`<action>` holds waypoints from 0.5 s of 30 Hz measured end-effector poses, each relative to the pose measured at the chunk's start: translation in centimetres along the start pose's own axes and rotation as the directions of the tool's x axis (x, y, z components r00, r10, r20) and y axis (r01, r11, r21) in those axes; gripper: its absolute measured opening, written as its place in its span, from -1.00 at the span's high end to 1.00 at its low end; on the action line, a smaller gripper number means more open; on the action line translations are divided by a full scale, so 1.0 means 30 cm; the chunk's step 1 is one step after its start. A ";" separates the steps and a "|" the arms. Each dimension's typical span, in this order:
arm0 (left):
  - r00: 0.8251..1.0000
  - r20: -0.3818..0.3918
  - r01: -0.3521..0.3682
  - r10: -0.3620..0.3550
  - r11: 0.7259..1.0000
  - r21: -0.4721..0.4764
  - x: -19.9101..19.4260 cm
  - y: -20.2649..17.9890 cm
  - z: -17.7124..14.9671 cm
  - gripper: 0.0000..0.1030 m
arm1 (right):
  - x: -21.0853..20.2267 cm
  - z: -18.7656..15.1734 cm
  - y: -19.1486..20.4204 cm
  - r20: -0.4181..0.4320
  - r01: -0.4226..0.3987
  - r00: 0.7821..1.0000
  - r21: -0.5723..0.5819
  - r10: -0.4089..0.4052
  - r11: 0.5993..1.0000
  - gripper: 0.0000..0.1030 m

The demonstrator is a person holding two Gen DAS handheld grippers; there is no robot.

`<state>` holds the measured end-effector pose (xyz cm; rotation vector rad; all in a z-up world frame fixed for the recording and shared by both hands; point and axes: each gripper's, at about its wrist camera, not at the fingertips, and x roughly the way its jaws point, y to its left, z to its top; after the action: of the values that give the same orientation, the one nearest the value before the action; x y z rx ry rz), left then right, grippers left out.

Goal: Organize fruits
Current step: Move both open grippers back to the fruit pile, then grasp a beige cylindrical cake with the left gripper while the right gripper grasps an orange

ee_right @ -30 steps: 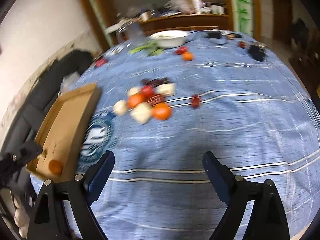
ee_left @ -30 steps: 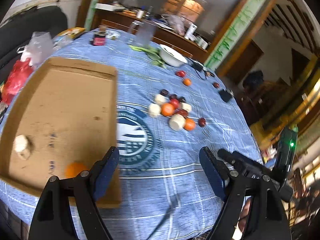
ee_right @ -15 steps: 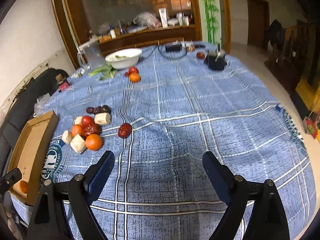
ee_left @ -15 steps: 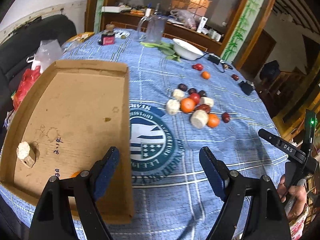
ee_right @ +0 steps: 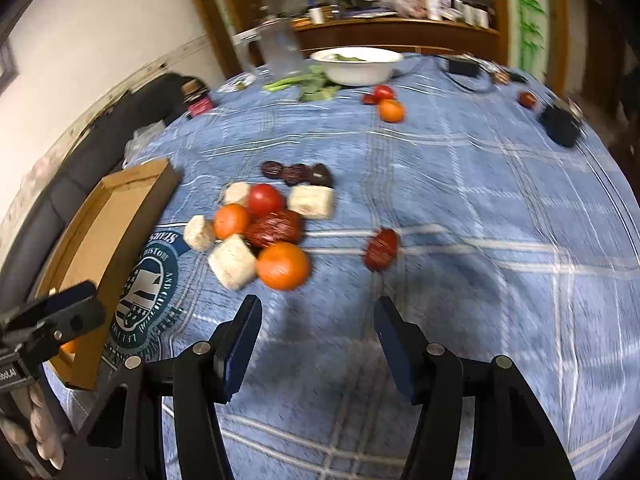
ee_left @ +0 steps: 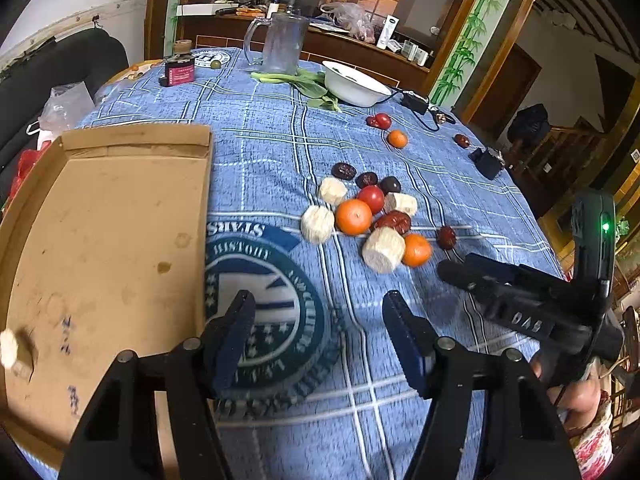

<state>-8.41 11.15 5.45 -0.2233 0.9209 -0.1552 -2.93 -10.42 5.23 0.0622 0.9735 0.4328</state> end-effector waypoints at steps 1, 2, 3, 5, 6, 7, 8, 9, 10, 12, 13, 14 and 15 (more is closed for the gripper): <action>1.000 -0.003 -0.006 0.006 1.000 -0.004 0.012 0.000 0.014 -0.27 | 0.019 0.010 0.008 -0.006 0.004 1.000 -0.013 -0.004 1.000 -0.22; 1.000 -0.005 -0.012 0.012 1.000 -0.010 0.028 0.002 0.032 -0.27 | 0.039 0.019 0.013 -0.014 0.009 1.000 -0.021 -0.009 1.000 -0.20; 1.000 -0.007 -0.018 0.018 1.000 -0.011 0.044 0.001 0.050 -0.27 | 0.054 0.025 0.016 -0.022 0.006 1.000 -0.027 -0.007 1.000 -0.18; 0.999 -0.019 -0.041 0.041 0.999 -0.011 0.086 -0.002 0.085 -0.27 | 0.083 0.034 0.021 -0.042 -0.008 0.999 -0.041 0.006 0.999 -0.14; 0.999 -0.026 -0.048 0.048 0.999 -0.010 0.105 -0.004 0.097 -0.27 | 0.092 0.035 0.024 -0.048 -0.011 0.999 -0.051 0.009 0.999 -0.14; 0.998 -0.036 -0.054 0.053 0.999 -0.005 0.130 -0.007 0.111 -0.27 | 0.101 0.036 0.030 -0.053 -0.013 0.999 -0.063 0.009 0.998 -0.14; 0.997 -0.048 -0.064 0.064 0.998 0.001 0.158 -0.011 0.124 -0.27 | 0.109 0.036 0.034 -0.059 -0.014 0.998 -0.073 0.010 0.997 -0.14; 0.995 -0.061 -0.076 0.076 0.997 0.004 0.188 -0.017 0.135 -0.26 | 0.115 0.036 0.037 -0.059 -0.012 0.998 -0.080 0.007 0.997 -0.14; 0.994 -0.072 -0.080 0.081 0.997 0.009 0.210 -0.022 0.141 -0.18 | 0.115 0.038 0.040 -0.056 -0.009 0.998 -0.084 0.004 0.996 -0.14; 0.992 -0.097 -0.082 0.084 0.996 0.024 0.261 -0.032 0.148 -0.02 | 0.122 0.046 0.037 -0.058 -0.009 0.998 -0.086 0.004 0.996 -0.14; 0.990 -0.112 -0.083 0.085 0.996 0.026 0.287 -0.032 0.150 0.05 | 0.126 0.051 0.036 -0.058 -0.007 0.998 -0.089 0.001 0.996 -0.14; 0.989 -0.124 -0.078 0.080 0.997 0.025 0.306 -0.030 0.150 0.10 | 0.129 0.055 0.034 -0.058 -0.003 0.998 -0.094 -0.003 0.996 -0.14; 0.990 -0.118 -0.079 0.082 0.996 0.029 0.313 -0.031 0.149 0.15 | 0.132 0.058 0.035 -0.058 -0.001 0.998 -0.102 -0.005 0.995 -0.14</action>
<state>0.74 8.67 1.08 -0.1550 1.0441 -0.1060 0.06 -7.71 3.34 -0.0441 1.0070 0.4844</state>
